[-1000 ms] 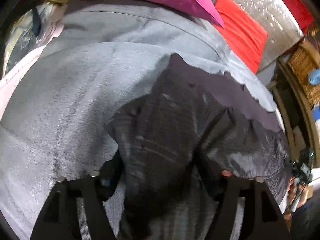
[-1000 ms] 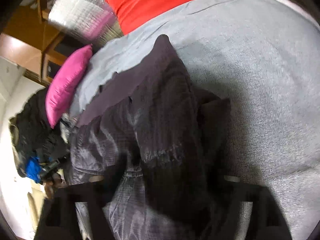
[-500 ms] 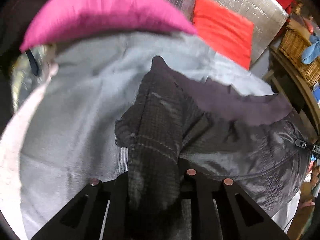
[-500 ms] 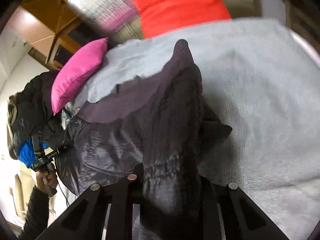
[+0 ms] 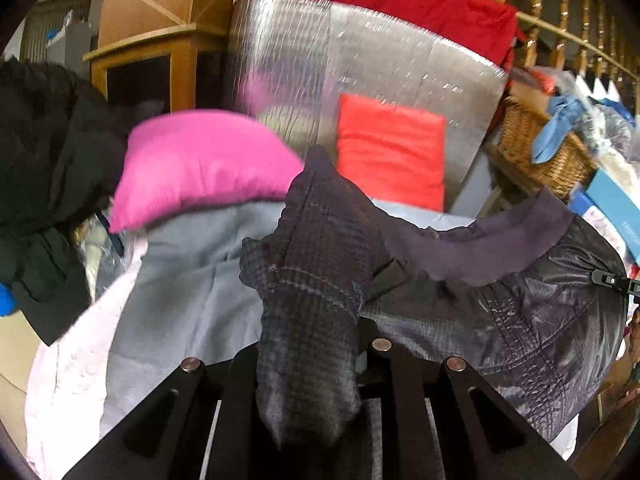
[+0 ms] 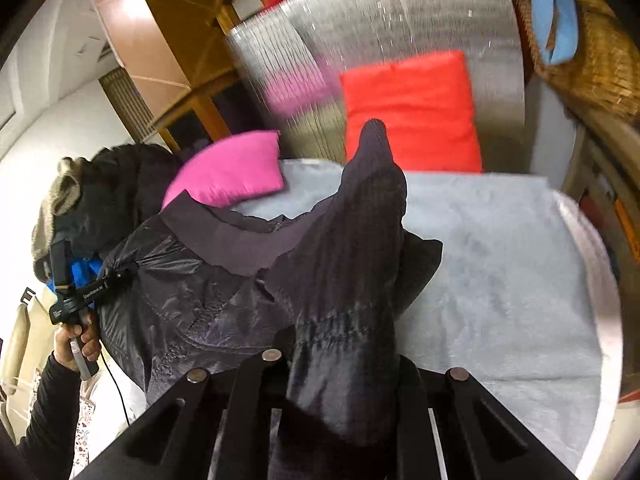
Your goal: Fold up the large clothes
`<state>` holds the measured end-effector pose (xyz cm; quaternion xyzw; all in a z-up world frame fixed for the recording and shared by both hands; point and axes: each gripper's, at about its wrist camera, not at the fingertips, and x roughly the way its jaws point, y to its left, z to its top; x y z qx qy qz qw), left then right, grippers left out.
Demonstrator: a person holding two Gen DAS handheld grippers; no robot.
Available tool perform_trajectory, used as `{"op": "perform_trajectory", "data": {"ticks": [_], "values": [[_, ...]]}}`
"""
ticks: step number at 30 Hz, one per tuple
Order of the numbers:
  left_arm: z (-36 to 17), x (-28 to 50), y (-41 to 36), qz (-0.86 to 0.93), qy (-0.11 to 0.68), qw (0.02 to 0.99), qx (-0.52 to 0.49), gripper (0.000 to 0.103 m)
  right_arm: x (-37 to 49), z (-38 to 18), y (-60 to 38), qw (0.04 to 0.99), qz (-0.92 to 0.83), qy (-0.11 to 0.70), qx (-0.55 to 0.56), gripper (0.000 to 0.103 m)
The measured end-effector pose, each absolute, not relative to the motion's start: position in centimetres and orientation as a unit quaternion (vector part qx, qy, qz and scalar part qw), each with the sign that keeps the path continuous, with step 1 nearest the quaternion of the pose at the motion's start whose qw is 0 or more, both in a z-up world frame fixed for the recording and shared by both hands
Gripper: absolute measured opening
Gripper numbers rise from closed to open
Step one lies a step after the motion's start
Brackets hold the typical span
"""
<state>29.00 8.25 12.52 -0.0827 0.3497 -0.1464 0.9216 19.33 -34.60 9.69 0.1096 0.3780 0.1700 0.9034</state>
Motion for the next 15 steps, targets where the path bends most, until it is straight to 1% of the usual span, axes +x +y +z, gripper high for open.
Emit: {"op": "perform_trajectory", "data": {"ticks": [4,8,12,15], "values": [[13.7,26.2,7.3,-0.155,0.329,0.928,-0.087,0.016,16.1,10.9,-35.5,0.911,0.165,0.362,0.105,0.015],[13.1,23.8,6.4,-0.158,0.320,0.931,-0.080,0.016,13.7,10.1,-36.5,0.914,0.160,0.357,0.107,0.015],[9.9,22.4,5.8,-0.162,0.332,0.925,-0.091,0.016,12.7,6.9,-37.2,0.910,0.152,0.367,0.119,0.015],[6.7,21.8,5.1,-0.162,0.347,0.919,-0.090,0.016,11.9,3.1,-38.1,0.902,0.145,0.384,0.133,0.015]]}}
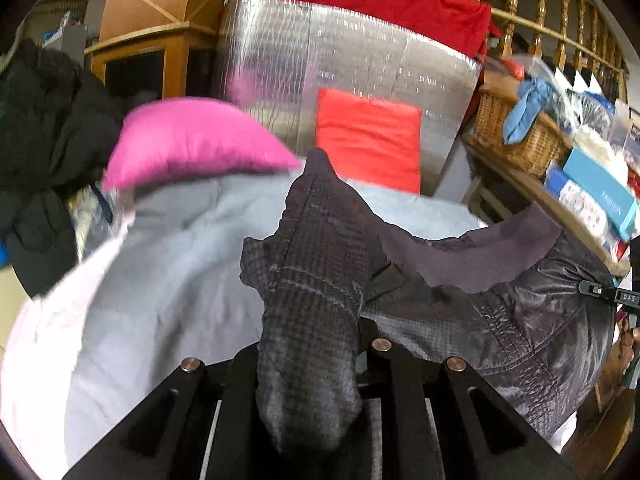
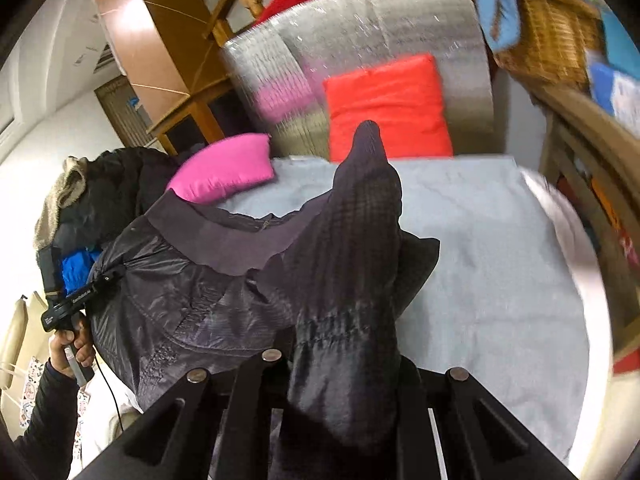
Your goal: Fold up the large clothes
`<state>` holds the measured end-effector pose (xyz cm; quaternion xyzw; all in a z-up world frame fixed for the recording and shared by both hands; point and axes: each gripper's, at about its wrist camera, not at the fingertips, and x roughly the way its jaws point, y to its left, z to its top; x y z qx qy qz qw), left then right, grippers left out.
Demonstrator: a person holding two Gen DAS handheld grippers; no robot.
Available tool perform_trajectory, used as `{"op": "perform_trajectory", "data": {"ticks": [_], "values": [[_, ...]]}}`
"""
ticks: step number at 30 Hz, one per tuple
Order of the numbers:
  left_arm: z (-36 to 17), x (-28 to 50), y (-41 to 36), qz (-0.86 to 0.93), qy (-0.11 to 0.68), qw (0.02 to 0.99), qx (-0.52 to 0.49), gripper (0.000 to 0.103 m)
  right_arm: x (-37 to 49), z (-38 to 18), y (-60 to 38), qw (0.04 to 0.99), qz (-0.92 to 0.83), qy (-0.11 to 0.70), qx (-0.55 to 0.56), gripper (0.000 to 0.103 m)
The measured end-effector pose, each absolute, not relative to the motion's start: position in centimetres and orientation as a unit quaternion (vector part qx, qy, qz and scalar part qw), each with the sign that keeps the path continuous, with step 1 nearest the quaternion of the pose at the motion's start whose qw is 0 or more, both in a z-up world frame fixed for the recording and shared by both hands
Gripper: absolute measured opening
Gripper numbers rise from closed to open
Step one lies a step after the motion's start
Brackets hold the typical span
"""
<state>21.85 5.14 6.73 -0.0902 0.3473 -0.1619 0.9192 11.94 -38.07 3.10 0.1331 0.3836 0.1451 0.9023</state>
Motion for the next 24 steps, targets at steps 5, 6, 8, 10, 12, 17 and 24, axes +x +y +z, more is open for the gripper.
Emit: {"op": "perform_trajectory", "data": {"ticks": [5,6,8,10,12,17,24], "values": [[-1.2,21.4,3.9,-0.149,0.404,0.898,-0.093,0.017,11.1,-6.1,-39.3,0.876,0.129,0.433,0.169,0.015],[-3.0,21.3,3.7,-0.136,0.414,0.896,-0.087,0.019,11.0,-7.4,-39.5,0.872,0.124,0.441,0.173,0.015],[-6.3,21.4,4.2,-0.120,0.443,0.883,-0.096,0.028,10.9,-10.8,-40.2,0.862,0.101,0.459,0.187,0.018],[-7.7,21.5,5.5,-0.103,0.460,0.873,-0.124,0.046,10.5,-12.9,-41.6,0.855,0.093,0.456,0.228,0.031],[-7.8,21.2,7.2,-0.098,0.464,0.867,-0.152,0.051,9.9,-13.1,-42.4,0.858,0.071,0.455,0.228,0.057],[-4.4,19.9,9.1,-0.088,0.441,0.882,-0.143,0.061,8.3,-10.3,-44.8,0.875,0.031,0.442,0.196,0.067],[0.1,18.1,8.3,-0.038,0.382,0.919,-0.092,0.065,7.9,-4.7,-41.3,0.915,0.041,0.387,0.107,0.068]]}}
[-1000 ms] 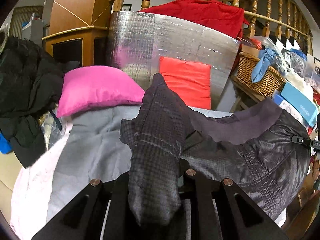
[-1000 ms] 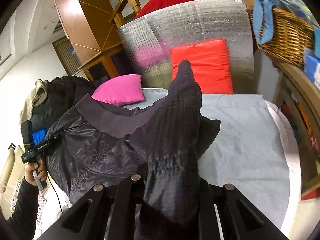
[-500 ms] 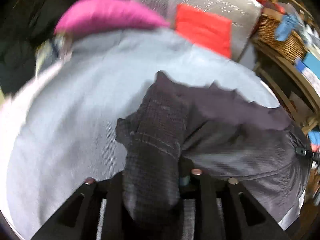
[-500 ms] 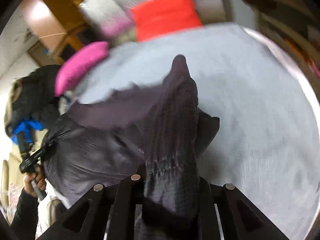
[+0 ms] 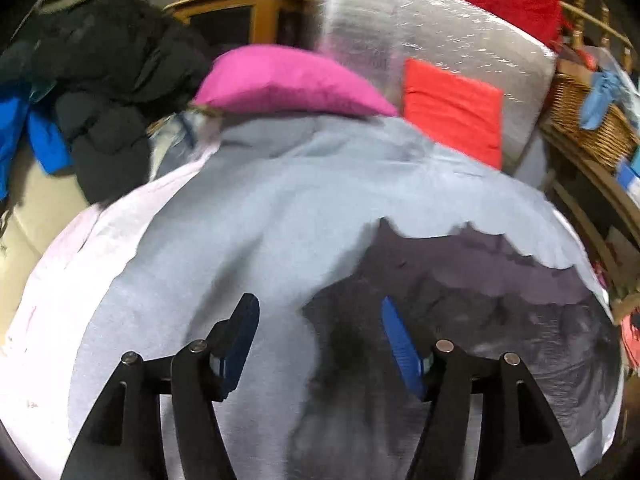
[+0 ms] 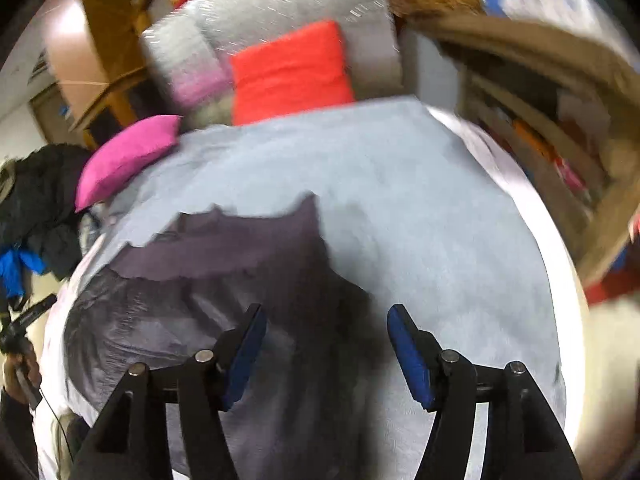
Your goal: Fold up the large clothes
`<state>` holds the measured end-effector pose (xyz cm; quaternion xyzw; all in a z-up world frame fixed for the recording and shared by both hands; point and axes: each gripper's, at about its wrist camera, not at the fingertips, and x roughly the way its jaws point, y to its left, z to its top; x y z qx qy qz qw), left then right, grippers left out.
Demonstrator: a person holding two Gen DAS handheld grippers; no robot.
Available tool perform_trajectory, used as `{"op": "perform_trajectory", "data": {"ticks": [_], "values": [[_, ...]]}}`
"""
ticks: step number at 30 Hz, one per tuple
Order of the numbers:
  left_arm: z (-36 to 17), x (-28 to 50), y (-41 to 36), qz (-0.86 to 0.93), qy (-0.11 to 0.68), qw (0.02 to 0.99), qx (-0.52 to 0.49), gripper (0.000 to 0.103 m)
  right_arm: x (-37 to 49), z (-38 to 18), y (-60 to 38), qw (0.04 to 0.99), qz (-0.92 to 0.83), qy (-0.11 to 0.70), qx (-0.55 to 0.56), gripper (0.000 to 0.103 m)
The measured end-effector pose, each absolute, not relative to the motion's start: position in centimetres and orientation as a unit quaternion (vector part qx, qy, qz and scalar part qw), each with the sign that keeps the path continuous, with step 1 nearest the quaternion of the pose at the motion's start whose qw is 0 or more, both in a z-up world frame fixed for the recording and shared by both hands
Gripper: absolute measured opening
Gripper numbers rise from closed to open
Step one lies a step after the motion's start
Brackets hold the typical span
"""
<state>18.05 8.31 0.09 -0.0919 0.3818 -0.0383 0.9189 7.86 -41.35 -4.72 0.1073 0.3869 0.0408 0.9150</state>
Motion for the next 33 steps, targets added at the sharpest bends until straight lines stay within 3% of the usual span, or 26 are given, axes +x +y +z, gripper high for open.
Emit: {"op": "perform_trajectory", "data": {"ticks": [4,11,20,28,33], "values": [[0.2,18.2,3.2,-0.087,0.381,0.918,-0.064,0.066,9.8,-4.8,-37.0,0.909,0.101,0.395,0.090,0.072],[-3.6,19.1,-5.2,-0.127,0.414,0.901,-0.015,0.068,14.4,-10.7,-34.9,0.875,0.106,0.465,0.087,0.072],[-7.3,22.0,-4.9,-0.079,0.456,0.886,-0.017,0.071,16.6,-14.0,-39.4,0.869,0.064,0.473,0.130,0.072],[-4.9,19.3,-3.0,-0.064,0.454,0.888,-0.038,0.071,12.1,-9.5,-36.6,0.904,0.029,0.421,0.069,0.072],[-4.0,16.7,-2.2,-0.061,0.449,0.890,-0.049,0.071,6.7,-7.2,-32.3,0.923,0.049,0.379,0.046,0.078]]}}
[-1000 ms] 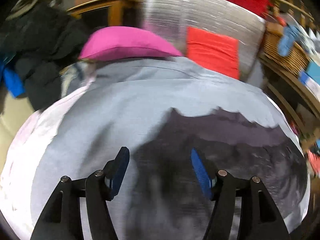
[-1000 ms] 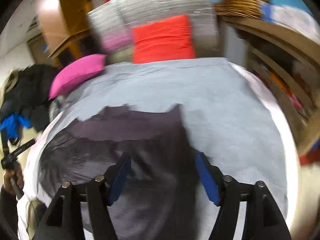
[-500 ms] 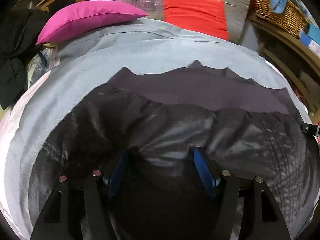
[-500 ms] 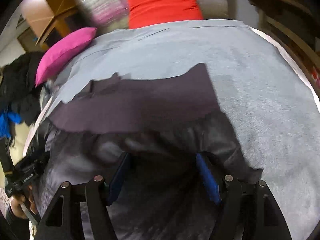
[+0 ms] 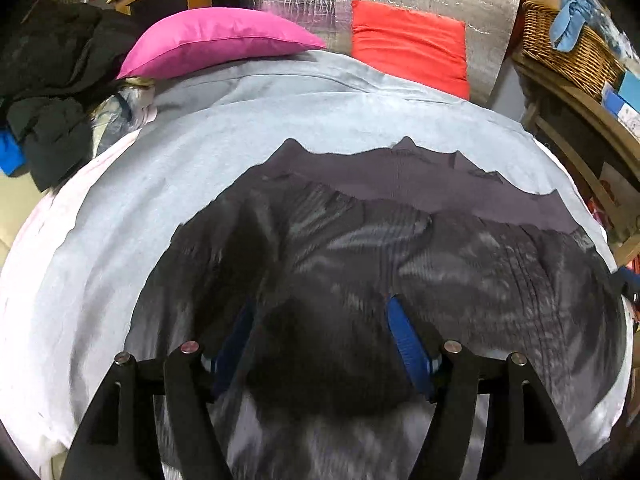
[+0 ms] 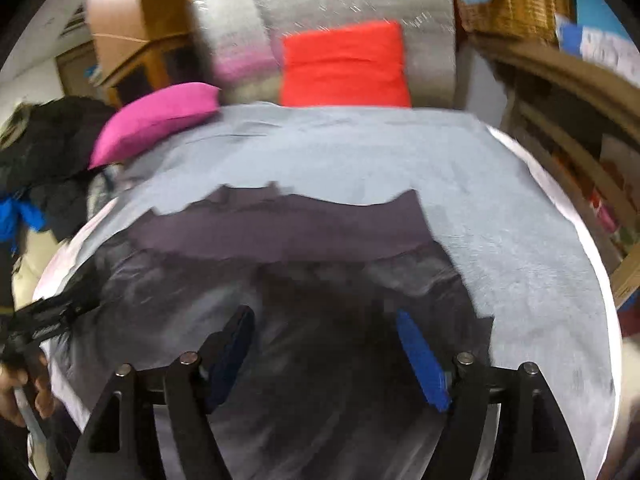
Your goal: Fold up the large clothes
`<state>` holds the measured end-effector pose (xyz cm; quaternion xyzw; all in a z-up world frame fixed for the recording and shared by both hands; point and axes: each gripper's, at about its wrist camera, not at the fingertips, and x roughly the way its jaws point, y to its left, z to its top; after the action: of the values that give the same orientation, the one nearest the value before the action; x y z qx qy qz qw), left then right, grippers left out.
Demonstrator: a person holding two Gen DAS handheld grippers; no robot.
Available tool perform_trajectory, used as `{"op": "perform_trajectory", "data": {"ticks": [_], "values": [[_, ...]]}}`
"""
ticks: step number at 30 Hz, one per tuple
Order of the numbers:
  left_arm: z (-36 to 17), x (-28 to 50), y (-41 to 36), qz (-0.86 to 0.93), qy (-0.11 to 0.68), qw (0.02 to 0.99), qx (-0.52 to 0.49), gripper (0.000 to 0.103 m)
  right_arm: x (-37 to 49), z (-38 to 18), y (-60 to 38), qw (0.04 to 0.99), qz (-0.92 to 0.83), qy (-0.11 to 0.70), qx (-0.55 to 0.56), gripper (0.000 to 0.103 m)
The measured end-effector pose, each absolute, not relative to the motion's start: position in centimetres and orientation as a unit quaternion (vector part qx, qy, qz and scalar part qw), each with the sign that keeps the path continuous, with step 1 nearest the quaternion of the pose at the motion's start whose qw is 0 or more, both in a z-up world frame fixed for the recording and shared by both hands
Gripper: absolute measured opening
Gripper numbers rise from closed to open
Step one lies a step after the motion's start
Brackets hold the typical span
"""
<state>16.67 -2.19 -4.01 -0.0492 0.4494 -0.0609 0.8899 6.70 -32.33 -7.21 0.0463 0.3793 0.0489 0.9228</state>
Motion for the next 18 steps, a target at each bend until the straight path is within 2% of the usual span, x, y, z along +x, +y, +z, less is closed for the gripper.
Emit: {"op": "perform_trajectory", "data": {"ticks": [5,11,13,18], "values": [[-3.4,14.5,-2.4,-0.070,0.445,0.891,-0.061,0.071,2.9,-8.7,-27.8,0.922,0.072,0.381,0.022,0.078],[-2.7,12.8,-3.1,-0.078,0.435,0.895,-0.061,0.071,2.6,-10.7,-25.3,0.919,0.060,0.389,0.006,0.078],[-2.7,12.4,-3.3,-0.079,0.431,0.897,-0.062,0.071,3.0,-11.5,-25.3,0.918,0.047,0.393,0.001,0.083],[-6.0,12.9,-4.0,-0.064,0.462,0.884,-0.032,0.075,2.9,-12.9,-25.9,0.915,0.043,0.402,0.013,0.085]]}}
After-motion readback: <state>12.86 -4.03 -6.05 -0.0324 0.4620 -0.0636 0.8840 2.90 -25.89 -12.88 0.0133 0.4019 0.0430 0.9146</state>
